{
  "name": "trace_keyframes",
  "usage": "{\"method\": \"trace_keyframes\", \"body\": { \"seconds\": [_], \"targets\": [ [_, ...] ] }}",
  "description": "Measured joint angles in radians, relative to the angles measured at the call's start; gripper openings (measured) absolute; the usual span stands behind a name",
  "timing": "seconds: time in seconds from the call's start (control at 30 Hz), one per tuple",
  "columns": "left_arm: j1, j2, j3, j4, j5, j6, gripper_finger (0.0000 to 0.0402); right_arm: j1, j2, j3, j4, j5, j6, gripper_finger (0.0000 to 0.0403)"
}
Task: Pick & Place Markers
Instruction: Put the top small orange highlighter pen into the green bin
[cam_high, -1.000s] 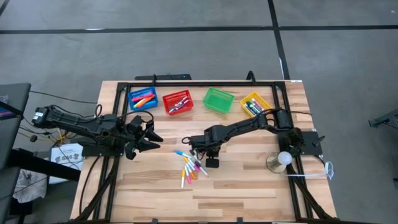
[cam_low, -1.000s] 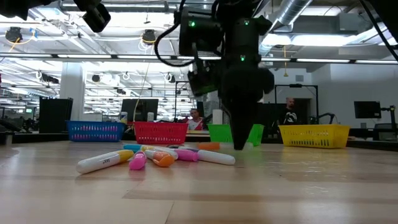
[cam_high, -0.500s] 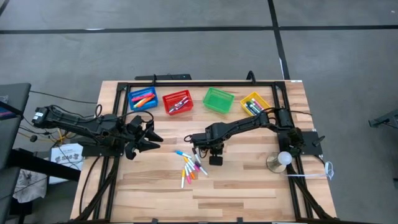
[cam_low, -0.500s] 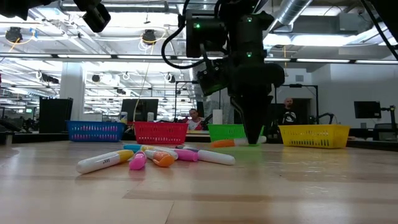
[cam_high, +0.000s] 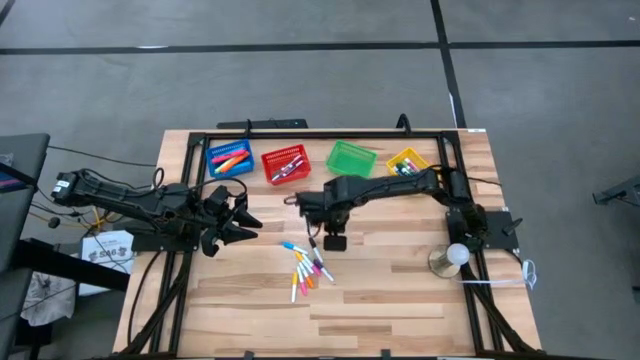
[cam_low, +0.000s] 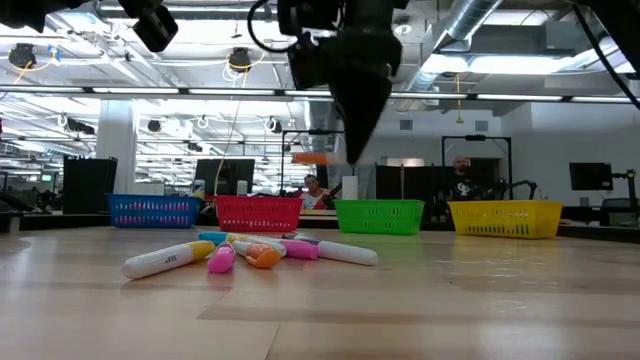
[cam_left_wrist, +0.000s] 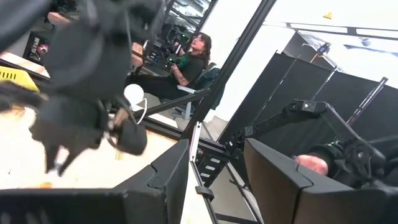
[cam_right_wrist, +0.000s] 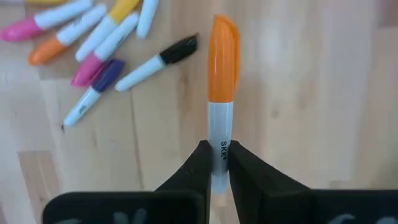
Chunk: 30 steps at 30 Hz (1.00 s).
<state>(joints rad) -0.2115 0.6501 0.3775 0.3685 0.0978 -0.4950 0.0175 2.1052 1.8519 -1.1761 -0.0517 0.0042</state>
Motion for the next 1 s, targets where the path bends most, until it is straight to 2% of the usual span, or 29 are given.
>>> {"method": "trace_keyframes", "body": {
  "seconds": [0.4, 0.57, 0.8, 1.0],
  "targets": [
    [0.0, 0.0, 0.0, 0.0, 0.0, 0.0, 0.0154, -0.196, 0.0, 0.22, -0.195, 0.062, -0.152, 0.0029],
    [0.0, 0.0, 0.0, 0.0, -0.006, 0.0, 0.0154, -0.331, 0.0, 0.228, -0.248, 0.062, -0.198, 0.0036],
    [0.001, 0.0, 0.0, 0.0, -0.069, 0.025, 0.0154, -0.501, 0.004, 0.228, -0.26, 0.044, -0.222, 0.0027],
    [0.018, -0.001, 0.0, 0.0, -0.099, 0.025, 0.0154, -0.597, 0.004, 0.19, -0.252, -0.023, -0.223, 0.0045]
  ]
}}
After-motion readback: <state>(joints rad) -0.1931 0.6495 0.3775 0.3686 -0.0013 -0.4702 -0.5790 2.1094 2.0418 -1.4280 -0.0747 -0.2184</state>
